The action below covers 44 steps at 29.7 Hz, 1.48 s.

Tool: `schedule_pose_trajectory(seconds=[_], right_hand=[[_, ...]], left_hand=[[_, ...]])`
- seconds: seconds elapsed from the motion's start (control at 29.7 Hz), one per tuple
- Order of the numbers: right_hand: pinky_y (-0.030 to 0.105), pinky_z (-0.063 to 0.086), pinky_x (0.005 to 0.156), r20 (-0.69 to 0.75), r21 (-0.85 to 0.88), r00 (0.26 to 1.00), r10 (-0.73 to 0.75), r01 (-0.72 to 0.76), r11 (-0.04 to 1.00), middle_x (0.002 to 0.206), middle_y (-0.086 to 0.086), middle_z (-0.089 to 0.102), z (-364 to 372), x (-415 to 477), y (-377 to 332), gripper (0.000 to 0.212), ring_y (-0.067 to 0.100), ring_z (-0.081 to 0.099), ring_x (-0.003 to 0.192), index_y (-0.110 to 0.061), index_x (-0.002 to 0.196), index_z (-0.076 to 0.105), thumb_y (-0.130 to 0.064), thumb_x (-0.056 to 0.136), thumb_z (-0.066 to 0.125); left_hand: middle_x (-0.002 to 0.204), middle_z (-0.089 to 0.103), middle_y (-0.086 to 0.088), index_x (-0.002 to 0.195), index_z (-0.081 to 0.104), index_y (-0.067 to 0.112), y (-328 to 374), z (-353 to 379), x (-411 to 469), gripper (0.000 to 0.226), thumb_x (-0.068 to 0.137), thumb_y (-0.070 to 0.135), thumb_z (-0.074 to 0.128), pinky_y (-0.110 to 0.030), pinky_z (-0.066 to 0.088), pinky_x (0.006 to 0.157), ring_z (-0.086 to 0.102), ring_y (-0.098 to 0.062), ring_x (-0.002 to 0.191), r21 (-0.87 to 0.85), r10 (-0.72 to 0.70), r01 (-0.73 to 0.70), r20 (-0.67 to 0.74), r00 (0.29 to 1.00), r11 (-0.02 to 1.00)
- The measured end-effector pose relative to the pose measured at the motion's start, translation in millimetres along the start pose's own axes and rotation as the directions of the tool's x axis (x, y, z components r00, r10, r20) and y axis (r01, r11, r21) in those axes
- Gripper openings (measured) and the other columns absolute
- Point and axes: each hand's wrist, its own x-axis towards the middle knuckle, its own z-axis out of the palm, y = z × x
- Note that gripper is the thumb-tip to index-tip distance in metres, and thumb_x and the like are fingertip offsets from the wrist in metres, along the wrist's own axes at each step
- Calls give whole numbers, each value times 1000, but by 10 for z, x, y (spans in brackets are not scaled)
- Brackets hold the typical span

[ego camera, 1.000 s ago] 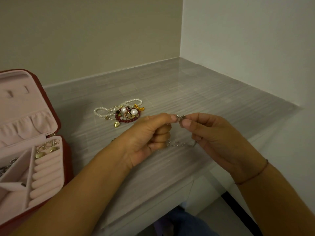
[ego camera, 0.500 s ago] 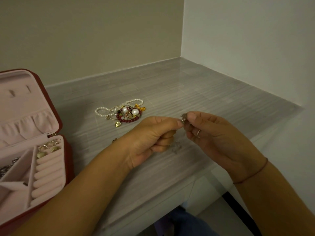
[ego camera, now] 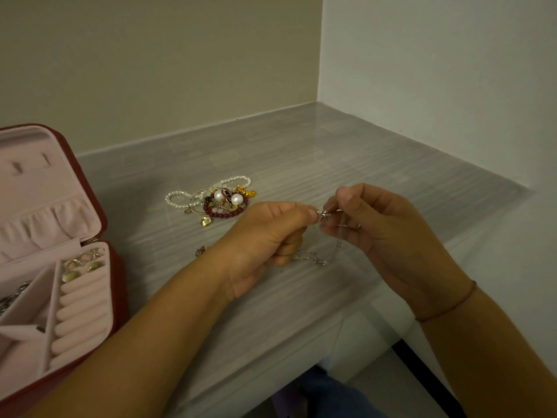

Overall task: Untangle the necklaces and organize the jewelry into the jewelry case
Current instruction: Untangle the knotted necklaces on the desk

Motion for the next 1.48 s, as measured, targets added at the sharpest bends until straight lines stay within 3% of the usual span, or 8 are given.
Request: schedule_pose_trajectory(seconds=[0.1,0.2,0.4,0.61,0.84,1.04,1.25,1.48], right_hand=[[26,50,56,11,38,1000,24,-24,999,68,6,61,46,-19,-13,24,11,52,51,-7,75,60,-31,80,57],[20,32,42,-6,65,1000,31,-30,997,66,4,62,78,-25,-5,27,8,37,41,-7,77,54,-33,83,53],[18,27,40,-106,60,994,25,-18,998,82,4,64,87,-14,26,24,8,34,39,-10,79,54,-27,94,49],[16,30,39,-155,-22,988,-18,15,1000,60,0,57,116,5,-4,25,8,39,41,-12,75,51,-24,96,48],[20,23,42,-114,-51,992,-59,53,997,49,-4,42,68,35,-41,20,8,28,41,-13,74,52,-23,91,55],[19,22,40,-73,-93,997,-38,32,995,50,-4,34,49,27,-40,22,8,23,44,-15,69,56,-24,89,59],[18,24,41,24,-188,999,-26,30,982,47,-6,36,14,-16,-15,22,8,25,44,-13,83,70,-31,73,66],[6,36,43,84,-196,995,-52,68,978,42,-12,49,25,-55,-43,14,0,44,38,-4,88,68,-8,76,66]], left_hand=[[44,27,8,70,63,17,2,1,-9,27,91,5,52,-14,18,38,19,-5,38,-7,3,-3,-2,1000,1000],[42,30,10,79,64,13,8,3,-15,19,90,3,53,-15,20,37,21,-4,37,18,6,-6,-1,1000,1000],[45,29,5,77,70,17,4,8,-19,21,90,9,56,-17,21,40,22,-7,40,89,10,-8,-21,1000,996],[47,30,3,73,73,22,5,29,-23,25,90,16,56,-21,20,43,23,-9,43,176,51,-47,-22,998,983],[49,28,5,71,63,15,6,-12,-4,27,91,9,47,-16,21,39,21,-7,42,66,30,-27,-46,999,997],[83,66,-7,61,59,14,-32,-3,29,17,75,15,49,-24,38,43,35,-10,45,-164,60,-66,-43,997,984],[65,56,-6,66,59,14,1,-6,31,33,91,8,39,-18,31,37,31,-7,41,-298,56,-52,4,998,953],[60,50,-1,74,56,12,25,10,5,26,94,8,39,-18,27,39,29,-7,43,-216,40,-31,38,998,976]])
